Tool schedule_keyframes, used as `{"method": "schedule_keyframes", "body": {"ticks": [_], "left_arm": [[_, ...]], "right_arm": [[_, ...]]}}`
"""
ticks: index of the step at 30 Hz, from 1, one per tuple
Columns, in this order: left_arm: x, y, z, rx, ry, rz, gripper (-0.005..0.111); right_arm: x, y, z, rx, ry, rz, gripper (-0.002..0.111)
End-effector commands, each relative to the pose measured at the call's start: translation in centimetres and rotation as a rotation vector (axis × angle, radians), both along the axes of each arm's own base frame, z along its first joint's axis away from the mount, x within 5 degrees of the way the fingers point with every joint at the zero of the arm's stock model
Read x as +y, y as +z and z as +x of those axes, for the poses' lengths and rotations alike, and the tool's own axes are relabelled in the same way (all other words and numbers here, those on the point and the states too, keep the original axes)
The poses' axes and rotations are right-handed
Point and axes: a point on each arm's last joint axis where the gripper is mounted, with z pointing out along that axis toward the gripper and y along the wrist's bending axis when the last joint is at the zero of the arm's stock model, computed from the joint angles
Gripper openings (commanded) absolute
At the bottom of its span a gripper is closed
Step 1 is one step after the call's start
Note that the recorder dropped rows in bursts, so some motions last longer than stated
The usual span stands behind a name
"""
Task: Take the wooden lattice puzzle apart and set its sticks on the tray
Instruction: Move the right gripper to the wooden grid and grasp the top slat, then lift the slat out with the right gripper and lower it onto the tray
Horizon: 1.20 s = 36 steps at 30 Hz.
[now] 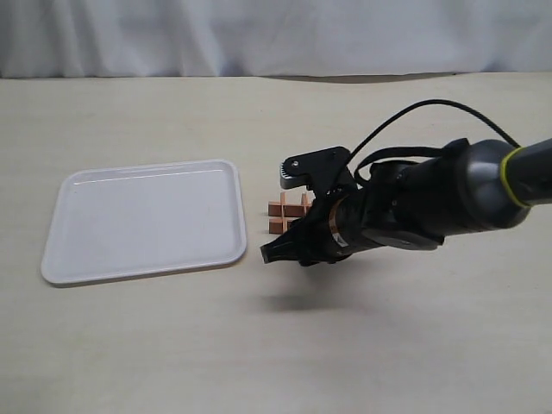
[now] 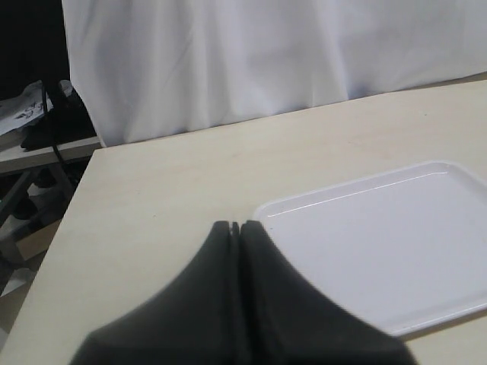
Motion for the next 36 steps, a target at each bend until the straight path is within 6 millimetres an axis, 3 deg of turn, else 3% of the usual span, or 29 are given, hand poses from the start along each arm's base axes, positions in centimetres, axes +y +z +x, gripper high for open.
{"method": "schedule_keyframes", "body": {"ticks": [1, 5, 10, 12, 24, 36], "left_arm": [[0.1, 0.0, 0.0, -0.009, 0.011, 0.002, 0.0], [0.1, 0.0, 0.0, -0.009, 0.011, 0.002, 0.0], [0.1, 0.0, 0.0, -0.009, 0.011, 0.002, 0.0], [0.1, 0.0, 0.0, -0.009, 0.011, 0.002, 0.0], [0.1, 0.0, 0.0, -0.009, 0.011, 0.002, 0.0], [0.1, 0.0, 0.0, -0.009, 0.011, 0.002, 0.0]], "right_arm": [[0.3, -0.8, 0.6, 0.019, -0.02, -0.003, 0.04], [0.3, -1.3, 0.9, 0.032, -0.029, -0.012, 0.036], [0.3, -1.4, 1.1, 0.036, -0.027, -0.026, 0.01], [0.3, -1.4, 1.1, 0.033, -0.018, -0.033, 0.004], [-0.4, -0.5, 0.9, 0.038, -0.027, -0.108, 0.004], [0.0, 5.9, 0.6, -0.152, 0.005, -0.022, 0.004]]}}
